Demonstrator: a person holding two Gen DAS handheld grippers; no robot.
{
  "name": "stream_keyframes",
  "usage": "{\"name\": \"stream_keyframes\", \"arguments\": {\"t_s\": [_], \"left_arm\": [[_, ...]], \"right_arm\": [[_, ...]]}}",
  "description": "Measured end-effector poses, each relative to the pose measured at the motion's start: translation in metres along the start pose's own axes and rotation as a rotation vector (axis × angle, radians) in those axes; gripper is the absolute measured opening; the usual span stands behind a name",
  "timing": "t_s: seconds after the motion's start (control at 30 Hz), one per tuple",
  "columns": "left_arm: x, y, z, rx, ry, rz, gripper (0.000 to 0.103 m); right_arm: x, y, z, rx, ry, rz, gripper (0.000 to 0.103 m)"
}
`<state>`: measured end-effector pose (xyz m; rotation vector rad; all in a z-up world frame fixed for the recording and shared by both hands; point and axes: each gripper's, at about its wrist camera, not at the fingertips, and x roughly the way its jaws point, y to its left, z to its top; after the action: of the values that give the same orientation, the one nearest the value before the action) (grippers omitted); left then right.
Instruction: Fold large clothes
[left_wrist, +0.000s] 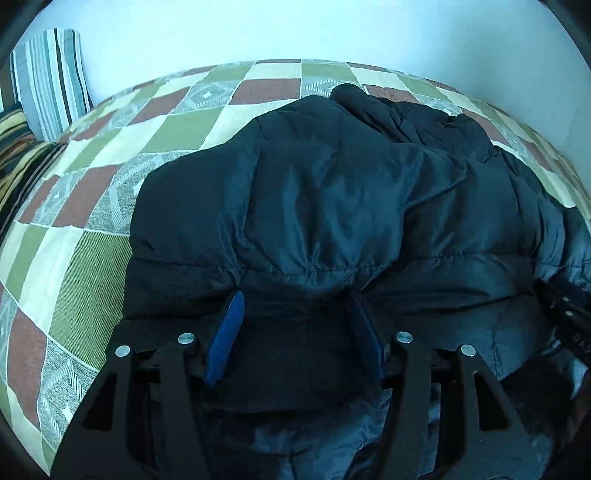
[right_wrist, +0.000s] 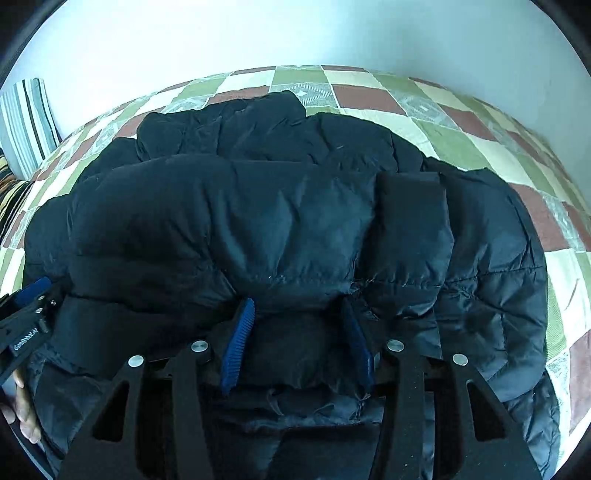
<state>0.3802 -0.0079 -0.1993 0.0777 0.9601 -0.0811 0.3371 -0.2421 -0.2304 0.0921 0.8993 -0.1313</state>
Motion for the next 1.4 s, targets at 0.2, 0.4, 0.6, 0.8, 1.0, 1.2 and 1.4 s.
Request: {"name": "stream_keyframes", "arguments": {"t_s": [0.2,0.4,0.6,0.8,1.0,1.2,1.4], "left_arm": [[-0.036,0.007,0.017,-0.052,-0.077,-0.059,0.057],[-0.015,-0.005,0.054,-0.051,-0.081,-0.077,0.058],[0.026,-0.020,0.056,0.018,-0.006,-0.009,0.062],[0.036,-0.022,0.050,0.025,-0.006,0.011,0.062],[-0.019,0.013,0.039,-0.062,-0.025,-0.087,0.067],[-0.097,0.078,-0.042,-0.131,-0.066,-0.098,0.079],[-0.145,0.133,-0.140,-0.178,-0.023,-0.073,0.080]], "right_arm": [[-0.036,-0.006,0.018,0.046,-0.093,0.036,0.050],[-0.017,0.008,0.052,0.000,-0.119,0.008,0.050],[0.030,0.013,0.051,-0.045,-0.020,-0.039,0.058],[0.036,0.016,0.049,-0.050,-0.021,-0.060,0.058],[-0.028,-0.010,0.034,0.021,-0.073,0.051,0.067],[-0.102,-0.071,-0.042,0.064,-0.098,0.036,0.076],[-0.147,-0.148,-0.131,0.135,-0.048,-0.058,0.076]]}}
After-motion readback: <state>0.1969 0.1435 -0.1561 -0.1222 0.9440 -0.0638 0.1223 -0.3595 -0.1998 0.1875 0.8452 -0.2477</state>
